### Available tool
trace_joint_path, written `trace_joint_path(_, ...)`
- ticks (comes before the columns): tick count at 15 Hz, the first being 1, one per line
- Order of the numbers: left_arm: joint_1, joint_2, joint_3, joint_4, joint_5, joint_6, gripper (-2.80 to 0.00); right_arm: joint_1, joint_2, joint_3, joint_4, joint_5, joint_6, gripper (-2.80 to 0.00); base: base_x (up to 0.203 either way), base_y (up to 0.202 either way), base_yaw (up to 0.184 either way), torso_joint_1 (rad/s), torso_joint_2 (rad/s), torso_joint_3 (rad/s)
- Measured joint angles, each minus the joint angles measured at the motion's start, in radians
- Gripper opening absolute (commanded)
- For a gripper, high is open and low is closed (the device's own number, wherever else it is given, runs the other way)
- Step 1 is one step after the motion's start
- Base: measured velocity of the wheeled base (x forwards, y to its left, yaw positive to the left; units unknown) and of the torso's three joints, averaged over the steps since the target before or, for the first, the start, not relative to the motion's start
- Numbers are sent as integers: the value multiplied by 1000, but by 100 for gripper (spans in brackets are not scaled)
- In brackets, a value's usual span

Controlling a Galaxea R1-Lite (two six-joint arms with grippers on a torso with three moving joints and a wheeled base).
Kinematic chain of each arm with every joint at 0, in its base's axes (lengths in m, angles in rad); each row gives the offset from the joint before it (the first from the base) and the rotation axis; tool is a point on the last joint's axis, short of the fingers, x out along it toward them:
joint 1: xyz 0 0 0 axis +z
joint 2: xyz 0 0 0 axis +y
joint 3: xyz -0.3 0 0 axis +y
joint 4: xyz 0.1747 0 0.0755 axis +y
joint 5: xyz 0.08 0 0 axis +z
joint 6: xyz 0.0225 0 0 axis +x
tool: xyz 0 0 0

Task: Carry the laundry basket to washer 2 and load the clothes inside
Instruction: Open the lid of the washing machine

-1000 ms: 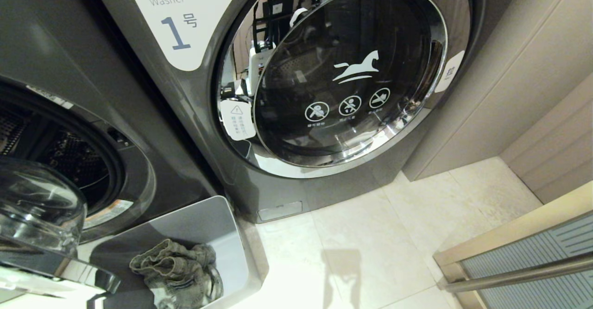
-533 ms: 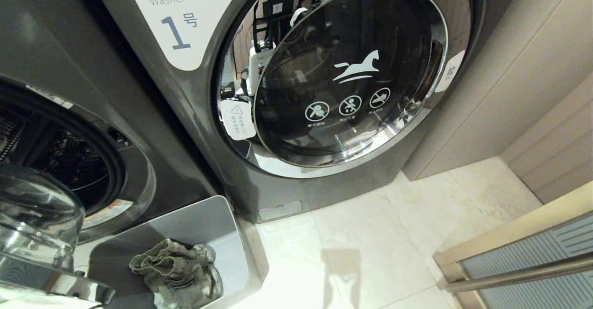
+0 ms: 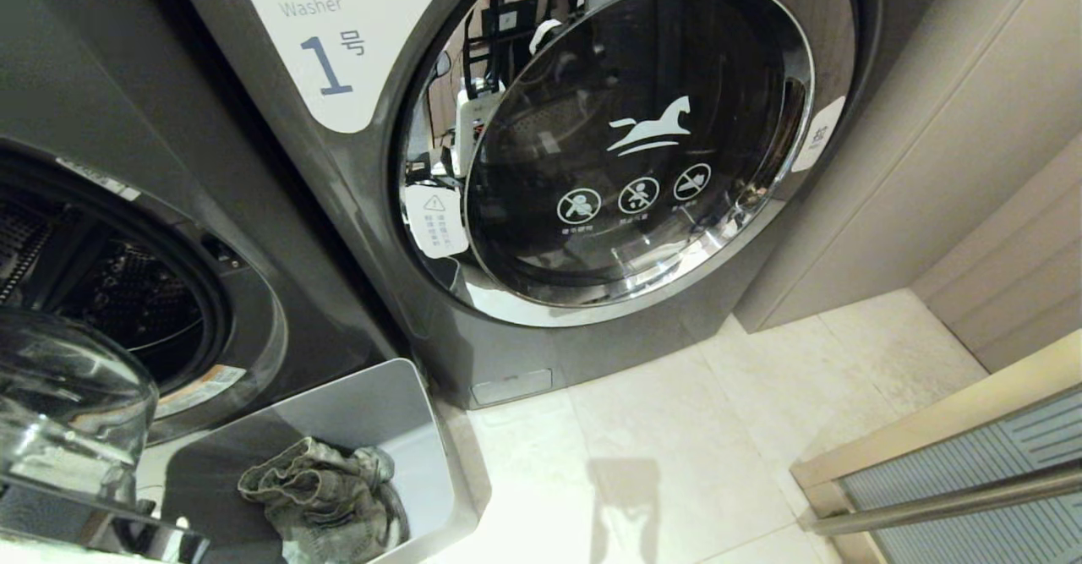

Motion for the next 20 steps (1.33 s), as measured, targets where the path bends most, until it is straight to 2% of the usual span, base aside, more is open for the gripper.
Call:
trace_joint_path(4,20,-7,-29,15,-10,27,0,0,0,0,0,0,0,-280,0,0,0,0,0,0)
trace_joint_path(6,22,-6,-40,23,-54,30,0,1,0,0,1,-1,0,-280,0,0,0,0,0,0)
trace_joint_path(9,23,8,-66,34,-228,2,0,1,0,0,1,-1,0,-280,0,0,0,0,0,0)
trace_joint_path(12,23,41,-110,126,-431,-15,0,2,0,0,0,0,0,-280,0,0,0,0,0,0)
trace_joint_path(13,23,49,-124,160,-470,-14,0,2,0,0,1,0,0,-280,0,0,0,0,0,0)
trace_joint_path(16,25,53,-151,270,-480,15,0,1,0,0,0,0,0,-280,0,0,0,0,0,0)
trace_joint_path(19,36,51,-173,409,-471,105,0,0,0,0,0,0,0,-280,0,0,0,0,0,0)
trace_joint_path(20,45,50,-180,434,-471,111,0,1,0,0,0,0,0,-280,0,0,0,0,0,0)
